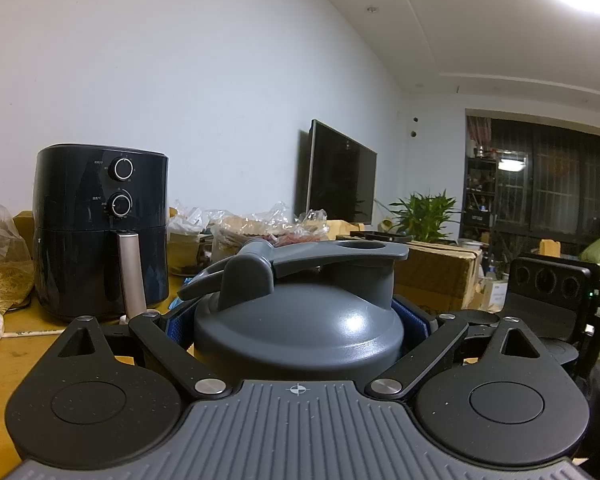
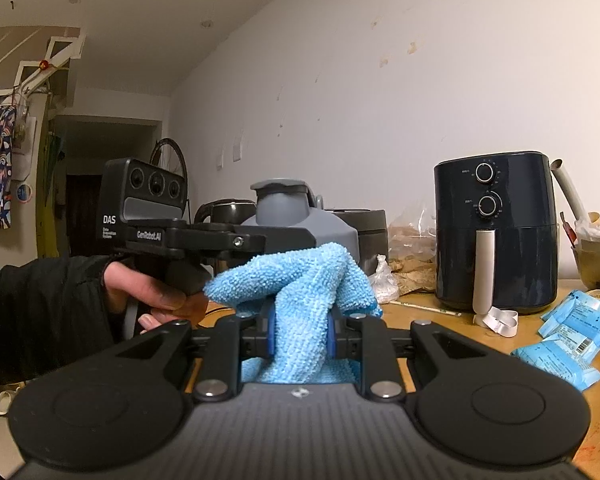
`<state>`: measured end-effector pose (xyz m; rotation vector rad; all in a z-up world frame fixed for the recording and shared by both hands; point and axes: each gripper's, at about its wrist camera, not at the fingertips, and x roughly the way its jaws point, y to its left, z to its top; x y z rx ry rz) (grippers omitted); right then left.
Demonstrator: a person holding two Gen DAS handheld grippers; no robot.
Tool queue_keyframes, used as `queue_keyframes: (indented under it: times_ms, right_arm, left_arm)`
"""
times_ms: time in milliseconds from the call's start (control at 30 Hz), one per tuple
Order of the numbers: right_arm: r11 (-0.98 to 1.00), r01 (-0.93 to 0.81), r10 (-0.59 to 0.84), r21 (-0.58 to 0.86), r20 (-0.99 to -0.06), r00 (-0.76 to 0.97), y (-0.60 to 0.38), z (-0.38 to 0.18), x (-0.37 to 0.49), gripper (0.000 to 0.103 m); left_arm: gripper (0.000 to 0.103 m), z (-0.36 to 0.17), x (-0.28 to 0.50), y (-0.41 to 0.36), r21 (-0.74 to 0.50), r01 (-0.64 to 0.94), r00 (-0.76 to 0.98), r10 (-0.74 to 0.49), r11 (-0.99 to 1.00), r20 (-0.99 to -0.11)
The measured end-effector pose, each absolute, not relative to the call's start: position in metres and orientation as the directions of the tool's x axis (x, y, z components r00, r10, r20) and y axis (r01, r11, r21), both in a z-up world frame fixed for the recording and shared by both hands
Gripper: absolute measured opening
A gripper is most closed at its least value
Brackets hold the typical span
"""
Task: Clean container
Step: 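Press the cloth in the right gripper against the bottle's base again, then rub the blue cloth in the right gripper across the bottle's base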
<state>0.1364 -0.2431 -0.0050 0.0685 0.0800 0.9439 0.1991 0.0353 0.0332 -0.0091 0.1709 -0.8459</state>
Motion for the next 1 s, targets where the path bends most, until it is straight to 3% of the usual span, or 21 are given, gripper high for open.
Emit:
queue_keyframes:
  times_ms: [300, 800, 1000]
  right_arm:
    - [0.582, -0.8, 0.806, 0.147, 0.027, 0.591, -0.263, -0.017, 0.132, 0.019]
    - [0.615, -0.773, 0.78, 0.158, 0.024, 0.625, -0.266, -0.023, 0.129, 0.019]
    - [0.615, -0.773, 0.78, 0.158, 0.019, 0.625, -0.265, -0.024, 0.13, 0.019]
  left_arm:
    - [0.096, 0.032, 0.199, 0.035, -0.073, 0.742, 0.654, -0.743, 0.667, -0.145]
    - [0.097, 0.036, 0.189, 0.029, -0.01, 0.702, 0.704, -0.695, 0.712, -0.146]
    - [0.103, 0.037, 0.186, 0.026, -0.008, 0.668, 0.734, -0.661, 0.744, -0.156]
